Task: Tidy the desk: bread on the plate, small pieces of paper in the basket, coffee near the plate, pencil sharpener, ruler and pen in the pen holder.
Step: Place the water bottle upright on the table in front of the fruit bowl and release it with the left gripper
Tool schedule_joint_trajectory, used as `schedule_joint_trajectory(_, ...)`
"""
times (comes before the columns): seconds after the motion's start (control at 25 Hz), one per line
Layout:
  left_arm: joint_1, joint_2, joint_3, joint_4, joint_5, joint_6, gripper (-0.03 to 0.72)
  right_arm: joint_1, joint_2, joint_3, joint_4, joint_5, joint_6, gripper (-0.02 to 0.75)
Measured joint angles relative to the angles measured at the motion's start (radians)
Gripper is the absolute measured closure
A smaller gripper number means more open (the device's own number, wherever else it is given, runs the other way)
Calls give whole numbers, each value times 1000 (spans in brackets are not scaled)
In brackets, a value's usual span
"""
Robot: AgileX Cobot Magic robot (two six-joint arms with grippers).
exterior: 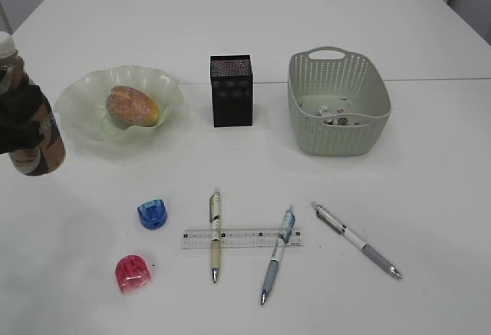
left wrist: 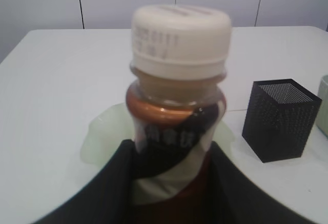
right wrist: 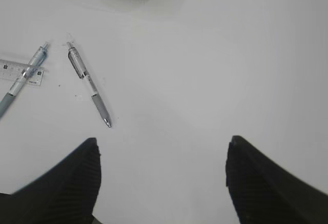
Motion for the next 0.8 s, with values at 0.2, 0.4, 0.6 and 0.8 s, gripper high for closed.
schedule_joint_trajectory(0.2,0,229,-2,-14,-202,0,440,0,0,0,-8,1,0,177)
schedule_joint_trajectory(0.4,0,378,-36,-11,-203,0,439,0,0,0,-31,1,0,177)
schedule_joint_trajectory(0.6,1,437,-97,6,-212,0,439,0,-2,0,-40,1,0,177)
schedule_joint_trajectory(0.8,1,494,-133,10,-213,0,439,0,-2,0,-53,2,0,177)
